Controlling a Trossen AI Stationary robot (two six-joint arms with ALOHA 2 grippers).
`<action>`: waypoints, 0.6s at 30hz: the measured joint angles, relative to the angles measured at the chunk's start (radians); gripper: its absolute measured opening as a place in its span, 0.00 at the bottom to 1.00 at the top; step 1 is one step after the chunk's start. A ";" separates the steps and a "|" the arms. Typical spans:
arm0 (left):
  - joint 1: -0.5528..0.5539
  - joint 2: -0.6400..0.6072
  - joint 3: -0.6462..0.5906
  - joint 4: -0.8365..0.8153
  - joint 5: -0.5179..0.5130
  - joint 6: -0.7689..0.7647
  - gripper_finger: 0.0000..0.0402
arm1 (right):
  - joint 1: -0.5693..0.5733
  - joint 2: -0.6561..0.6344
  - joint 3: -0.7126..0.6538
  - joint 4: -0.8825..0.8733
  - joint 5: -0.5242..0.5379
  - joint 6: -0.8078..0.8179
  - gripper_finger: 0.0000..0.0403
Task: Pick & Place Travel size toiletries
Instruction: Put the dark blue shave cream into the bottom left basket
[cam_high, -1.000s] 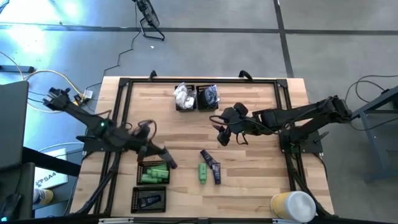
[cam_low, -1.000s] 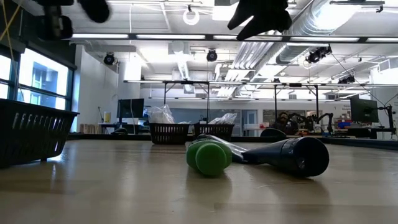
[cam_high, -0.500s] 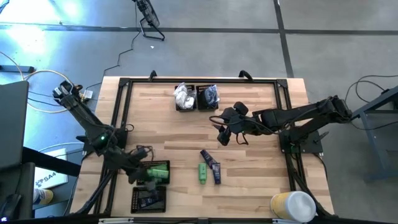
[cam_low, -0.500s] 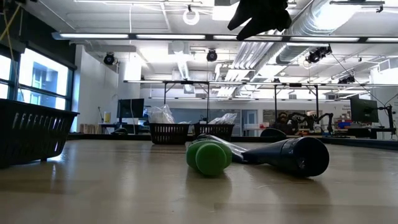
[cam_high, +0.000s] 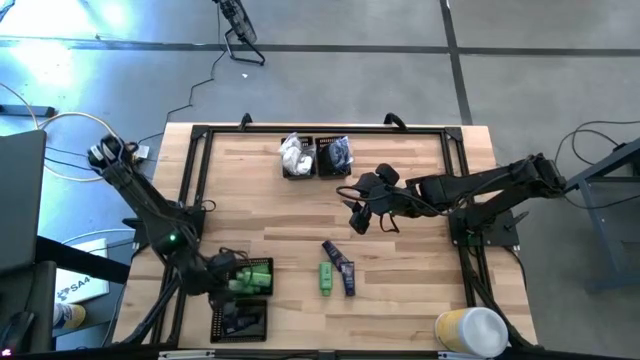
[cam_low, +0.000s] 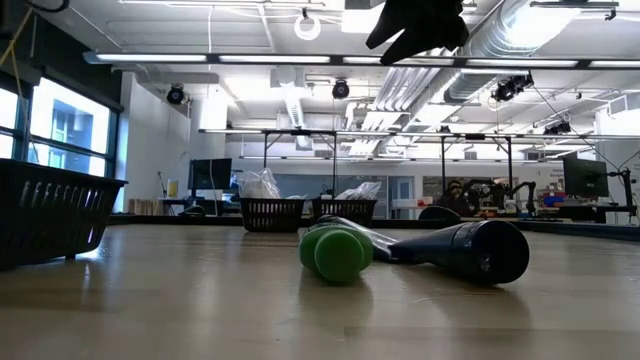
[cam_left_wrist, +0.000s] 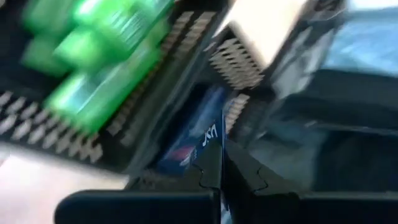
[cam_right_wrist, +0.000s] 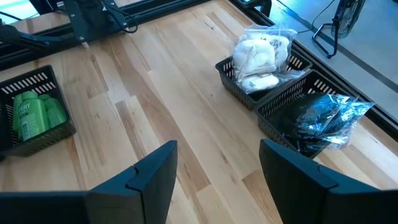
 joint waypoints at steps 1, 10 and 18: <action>0.000 0.013 0.019 -0.043 0.032 -0.002 0.00 | 0.000 0.000 0.000 0.000 0.000 0.000 0.55; 0.000 0.053 0.058 -0.074 0.058 0.014 0.00 | -0.023 0.000 0.000 0.002 -0.001 0.000 0.55; 0.000 0.054 0.058 -0.069 0.052 0.016 0.01 | -0.024 0.000 0.000 0.001 -0.001 0.000 0.55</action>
